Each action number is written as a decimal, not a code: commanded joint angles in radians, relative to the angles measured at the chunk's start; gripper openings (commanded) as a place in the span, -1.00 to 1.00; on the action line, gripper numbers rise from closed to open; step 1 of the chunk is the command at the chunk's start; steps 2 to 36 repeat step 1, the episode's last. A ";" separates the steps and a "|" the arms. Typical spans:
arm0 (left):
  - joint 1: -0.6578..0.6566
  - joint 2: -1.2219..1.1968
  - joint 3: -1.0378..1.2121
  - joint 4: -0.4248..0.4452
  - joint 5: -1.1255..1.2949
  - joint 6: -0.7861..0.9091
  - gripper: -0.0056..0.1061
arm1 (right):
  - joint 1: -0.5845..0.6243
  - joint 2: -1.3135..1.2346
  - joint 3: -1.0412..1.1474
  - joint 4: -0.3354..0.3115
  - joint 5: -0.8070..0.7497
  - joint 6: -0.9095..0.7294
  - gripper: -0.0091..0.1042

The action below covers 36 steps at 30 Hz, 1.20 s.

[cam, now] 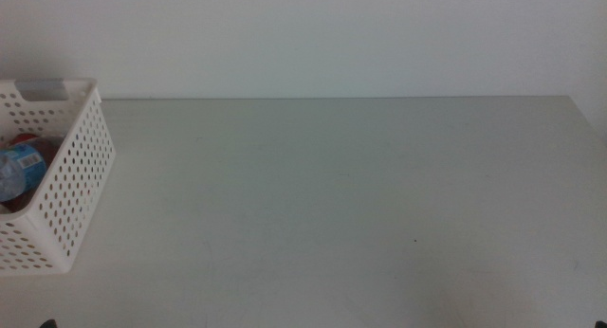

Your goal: Use arms to grab the bottles and put them into the dustbin to the left of the table.

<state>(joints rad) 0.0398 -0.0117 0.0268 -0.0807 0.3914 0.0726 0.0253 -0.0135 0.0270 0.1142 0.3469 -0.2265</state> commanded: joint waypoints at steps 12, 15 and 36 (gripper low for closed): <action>0.002 -0.028 0.002 -0.017 -0.076 -0.008 0.75 | -0.005 -0.022 -0.008 -0.005 -0.077 -0.011 0.31; 0.002 -0.028 0.002 -0.017 -0.076 -0.008 0.75 | -0.005 -0.022 -0.008 -0.005 -0.077 -0.011 0.31; 0.002 -0.028 0.002 -0.017 -0.076 -0.008 0.75 | -0.005 -0.022 -0.008 -0.005 -0.077 -0.011 0.31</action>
